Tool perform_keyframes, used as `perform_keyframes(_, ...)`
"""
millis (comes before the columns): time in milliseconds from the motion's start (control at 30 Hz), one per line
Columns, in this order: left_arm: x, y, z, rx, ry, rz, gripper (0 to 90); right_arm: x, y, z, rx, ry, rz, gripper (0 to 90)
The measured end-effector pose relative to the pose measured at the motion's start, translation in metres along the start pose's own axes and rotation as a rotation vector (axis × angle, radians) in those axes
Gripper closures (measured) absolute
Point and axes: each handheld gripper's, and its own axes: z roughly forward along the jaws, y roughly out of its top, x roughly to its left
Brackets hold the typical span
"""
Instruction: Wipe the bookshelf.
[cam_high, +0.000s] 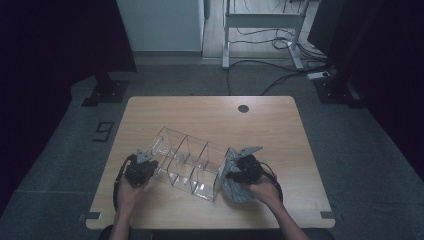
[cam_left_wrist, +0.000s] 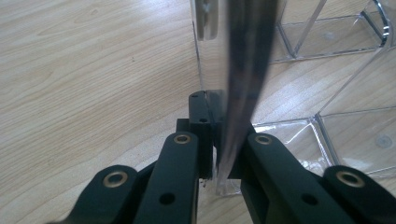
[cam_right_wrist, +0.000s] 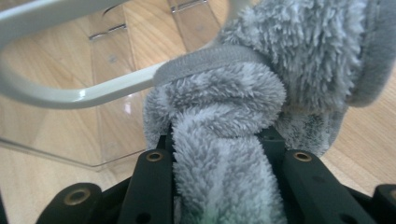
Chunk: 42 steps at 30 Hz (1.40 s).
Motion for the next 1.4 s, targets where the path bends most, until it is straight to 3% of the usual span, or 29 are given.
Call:
perform_keyframes(533, -0.002, 0.001, 0.001, -0.001, 0.007, 0.002, 85.9, -0.027, 0.006, 0.004, -0.033, -0.059, 0.047, 66.0)
perform_keyframes(733, -0.003, 0.001, 0.002, -0.003, 0.009, -0.001, 85.7, -0.034, 0.006, 0.007, -0.043, -0.058, 0.069, 66.0)
perform_keyframes(1067, -0.003, 0.001, 0.002, -0.001, 0.010, -0.005, 85.5, -0.039, 0.002, 0.024, 0.014, -0.085, 0.076, 66.0)
perform_keyframes(1400, -0.005, 0.002, 0.003, 0.004, 0.026, -0.030, 85.9, -0.033, -0.003, 0.035, 0.059, -0.128, 0.057, 66.5)
